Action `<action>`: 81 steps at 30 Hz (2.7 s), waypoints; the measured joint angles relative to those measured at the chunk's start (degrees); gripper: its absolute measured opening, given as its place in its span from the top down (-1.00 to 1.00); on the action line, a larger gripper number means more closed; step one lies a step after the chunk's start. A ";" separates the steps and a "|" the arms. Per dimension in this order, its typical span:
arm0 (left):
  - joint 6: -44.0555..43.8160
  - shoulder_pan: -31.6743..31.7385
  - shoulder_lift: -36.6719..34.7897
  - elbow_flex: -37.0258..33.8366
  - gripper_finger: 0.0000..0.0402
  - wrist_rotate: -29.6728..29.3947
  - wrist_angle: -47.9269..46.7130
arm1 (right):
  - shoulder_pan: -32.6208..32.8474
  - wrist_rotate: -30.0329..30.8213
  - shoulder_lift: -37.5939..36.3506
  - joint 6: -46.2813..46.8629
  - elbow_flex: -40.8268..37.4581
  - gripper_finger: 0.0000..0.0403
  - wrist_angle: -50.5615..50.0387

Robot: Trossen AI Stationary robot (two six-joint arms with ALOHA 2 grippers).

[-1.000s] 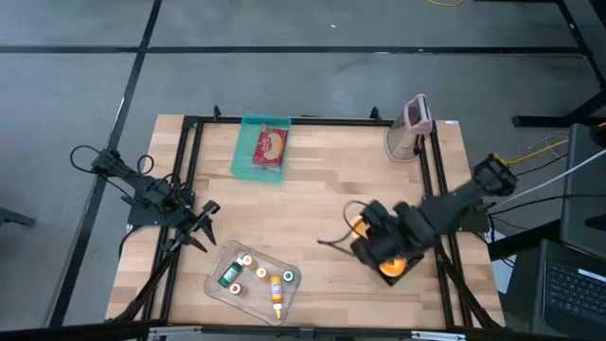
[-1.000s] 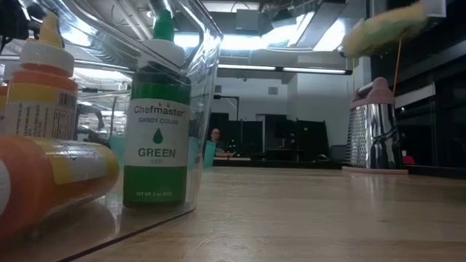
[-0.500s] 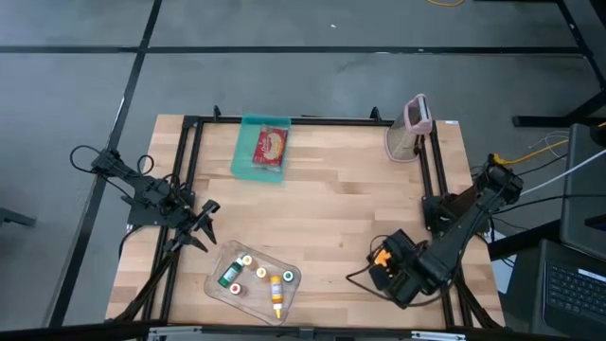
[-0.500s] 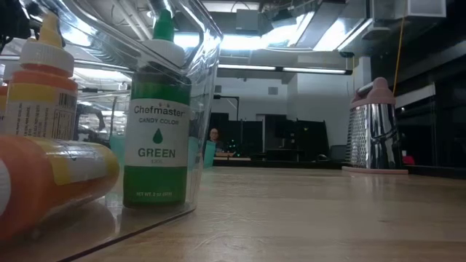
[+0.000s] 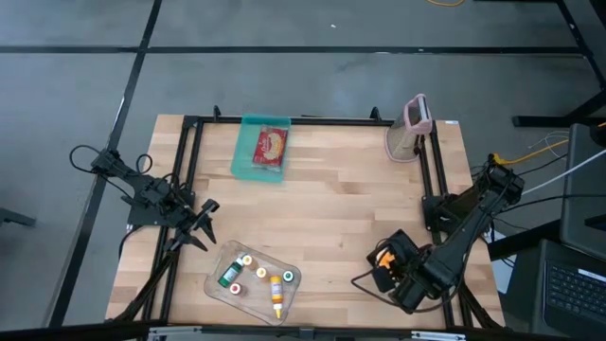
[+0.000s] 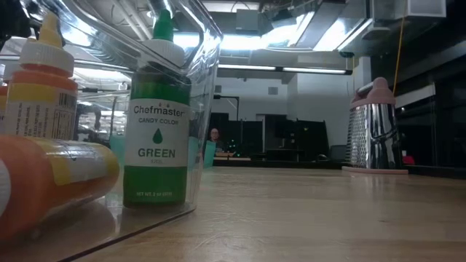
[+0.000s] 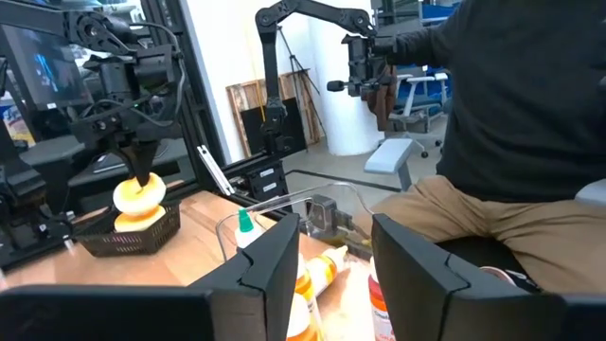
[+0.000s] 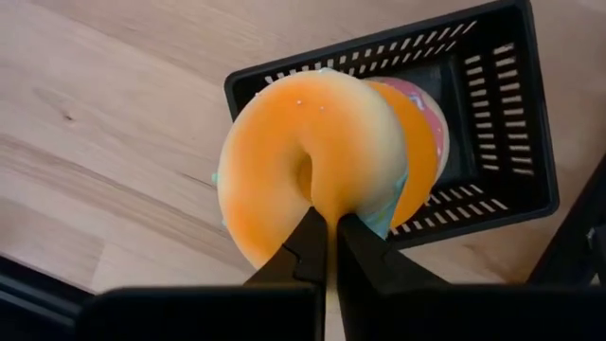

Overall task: Pick & Place Food Item
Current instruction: Put the orange donut into the black basket, then return to Home Position

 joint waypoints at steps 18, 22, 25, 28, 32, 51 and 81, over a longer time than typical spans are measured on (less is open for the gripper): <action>-0.16 0.00 -0.02 0.02 0.33 0.00 -0.20 | 0.26 -2.47 -0.07 0.15 -7.07 0.97 6.19; -0.16 0.00 0.00 0.02 0.35 0.00 -0.22 | 0.28 -2.84 -0.07 0.04 -7.17 0.97 6.19; -0.16 0.00 0.00 0.02 0.35 0.00 -0.22 | 0.26 -2.52 -0.07 0.02 -7.17 0.94 6.08; -0.16 0.00 0.00 0.02 0.35 0.00 -0.22 | 0.26 -2.26 -0.09 -0.32 -7.06 0.84 5.51; -0.16 0.00 0.00 0.04 0.35 0.00 -0.22 | 0.26 -2.38 -0.27 -1.66 -5.88 0.61 3.83; -1.22 -0.02 -0.01 0.07 0.33 0.57 -0.20 | 0.22 3.25 -1.05 -3.26 7.67 -0.27 -16.16; -16.28 0.02 0.02 13.25 0.35 20.47 15.41 | -0.23 49.22 -0.98 -60.39 22.43 -0.22 -14.99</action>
